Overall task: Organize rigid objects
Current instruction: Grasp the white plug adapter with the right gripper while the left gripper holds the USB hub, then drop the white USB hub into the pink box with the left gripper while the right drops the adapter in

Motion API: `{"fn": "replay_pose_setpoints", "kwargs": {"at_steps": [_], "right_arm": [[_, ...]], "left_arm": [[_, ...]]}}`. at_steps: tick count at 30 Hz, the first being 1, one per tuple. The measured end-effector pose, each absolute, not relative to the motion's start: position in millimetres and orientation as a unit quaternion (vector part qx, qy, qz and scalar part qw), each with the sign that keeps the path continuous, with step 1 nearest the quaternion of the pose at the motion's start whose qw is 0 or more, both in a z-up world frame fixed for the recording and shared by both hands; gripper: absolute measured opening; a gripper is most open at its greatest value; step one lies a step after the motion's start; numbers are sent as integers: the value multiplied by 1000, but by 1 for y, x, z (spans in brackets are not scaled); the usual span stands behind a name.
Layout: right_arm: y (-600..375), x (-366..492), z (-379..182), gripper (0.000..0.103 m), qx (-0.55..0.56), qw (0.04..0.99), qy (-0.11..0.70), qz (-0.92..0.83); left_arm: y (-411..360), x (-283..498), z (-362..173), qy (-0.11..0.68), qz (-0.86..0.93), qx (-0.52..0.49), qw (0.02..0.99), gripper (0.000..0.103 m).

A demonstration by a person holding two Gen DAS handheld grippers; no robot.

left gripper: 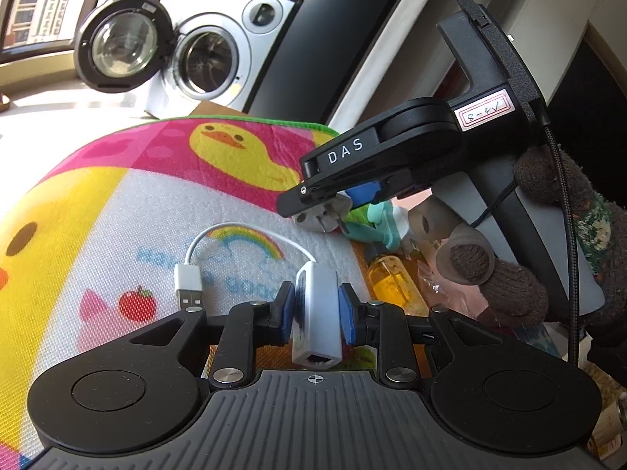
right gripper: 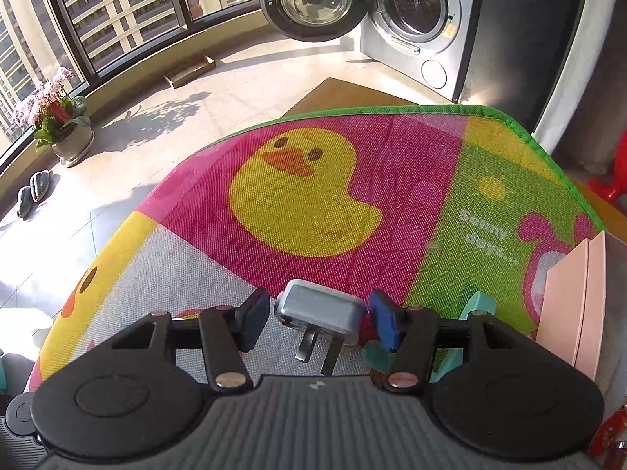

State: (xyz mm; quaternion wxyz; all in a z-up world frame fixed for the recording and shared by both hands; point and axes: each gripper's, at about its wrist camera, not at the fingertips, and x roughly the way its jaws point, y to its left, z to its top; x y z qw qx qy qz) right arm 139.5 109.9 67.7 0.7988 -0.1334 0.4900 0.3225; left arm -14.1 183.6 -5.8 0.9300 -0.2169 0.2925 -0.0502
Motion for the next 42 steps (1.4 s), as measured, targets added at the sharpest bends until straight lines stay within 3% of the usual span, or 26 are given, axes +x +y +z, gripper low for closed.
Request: {"fn": "replay_pose_setpoints", "kwargs": {"at_steps": [10,13,17,23,30,37,42], "right_arm": [[5,62,148,49,-100,844,397,346],[-45,27,158,49,-111,868,366,316],[-102,-12,156,49,-127,893,335,272],[-170,-54,156,49,-89,913,312,250],[-207,-69,148,49,-22,927,294,231],[-212,-62,130,49,-16,927,309,213],[-219,-49,128,49,-5,928,315,201]], "left_arm": [[160,-18,7,310,-63,-134,939,28],[137,-28,18,330,-107,-74,935,28],[114,-47,47,351,-182,-78,915,27],[80,-58,125,280,-220,-56,933,24],[40,9,194,195,-228,-54,952,24],[16,106,158,259,-221,-111,934,25],[37,91,122,274,-200,-119,933,25]]}}
